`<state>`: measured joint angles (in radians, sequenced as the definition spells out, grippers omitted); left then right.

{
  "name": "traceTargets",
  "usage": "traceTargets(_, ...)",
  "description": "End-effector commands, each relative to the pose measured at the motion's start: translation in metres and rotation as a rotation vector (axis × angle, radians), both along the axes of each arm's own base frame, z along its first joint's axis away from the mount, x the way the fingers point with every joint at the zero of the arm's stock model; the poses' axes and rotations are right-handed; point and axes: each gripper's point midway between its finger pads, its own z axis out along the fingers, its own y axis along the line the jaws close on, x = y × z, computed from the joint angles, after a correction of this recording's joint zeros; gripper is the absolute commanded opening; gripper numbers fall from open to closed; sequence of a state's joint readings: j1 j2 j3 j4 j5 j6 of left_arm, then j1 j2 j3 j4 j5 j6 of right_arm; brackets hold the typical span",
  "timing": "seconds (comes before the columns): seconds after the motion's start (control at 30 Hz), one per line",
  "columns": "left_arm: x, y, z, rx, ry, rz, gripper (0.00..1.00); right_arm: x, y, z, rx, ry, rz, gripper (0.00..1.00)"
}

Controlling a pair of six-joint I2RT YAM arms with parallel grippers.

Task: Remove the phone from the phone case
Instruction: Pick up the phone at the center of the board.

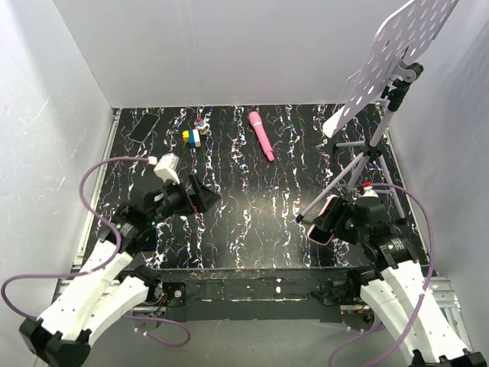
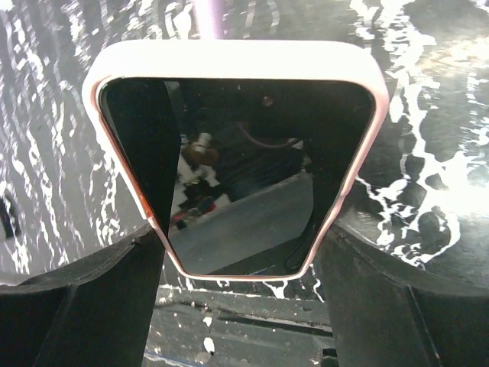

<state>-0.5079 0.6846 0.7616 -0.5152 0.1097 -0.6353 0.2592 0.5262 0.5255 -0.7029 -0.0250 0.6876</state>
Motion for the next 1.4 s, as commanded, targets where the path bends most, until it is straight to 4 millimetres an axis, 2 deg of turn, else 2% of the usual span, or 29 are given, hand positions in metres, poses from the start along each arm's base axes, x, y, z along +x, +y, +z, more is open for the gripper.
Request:
traceTargets(0.0, -0.008, -0.049, -0.001, -0.112, 0.091, -0.234, 0.96, 0.011, 0.023, 0.04, 0.021, -0.203, 0.102, 0.01)
traceTargets(0.2, -0.008, -0.077, -0.004, -0.225, 0.126, -0.348, 0.95, 0.014, 0.079, 0.058, 0.055, -0.294, 0.32, 0.01)
traceTargets(0.43, -0.001, -0.092, -0.011, -0.278, 0.146, -0.37, 0.91, 0.021, 0.165, 0.079, 0.123, -0.354, 0.466, 0.01)
traceTargets(0.57, 0.001, -0.099, -0.016, -0.317, 0.15, -0.373, 0.84, 0.026, 0.199, 0.088, 0.174, -0.341, 0.509, 0.01)
traceTargets(0.67, 0.003, -0.098, -0.027, -0.319, 0.178, -0.337, 0.8, 0.025, 0.222, 0.095, 0.199, -0.354, 0.56, 0.01)
traceTargets(0.93, 0.012, -0.109, -0.029, -0.335, 0.182, -0.32, 0.71, 0.01, 0.257, 0.1, 0.239, -0.358, 0.642, 0.01)
traceTargets(1.1, 0.012, -0.117, -0.033, -0.314, 0.192, -0.331, 0.65, 0.003, 0.264, 0.1, 0.232, -0.352, 0.658, 0.01)
traceTargets(1.37, 0.015, -0.121, -0.029, -0.284, 0.176, -0.332, 0.37, 0.0, 0.264, 0.098, 0.142, -0.319, 0.653, 0.01)
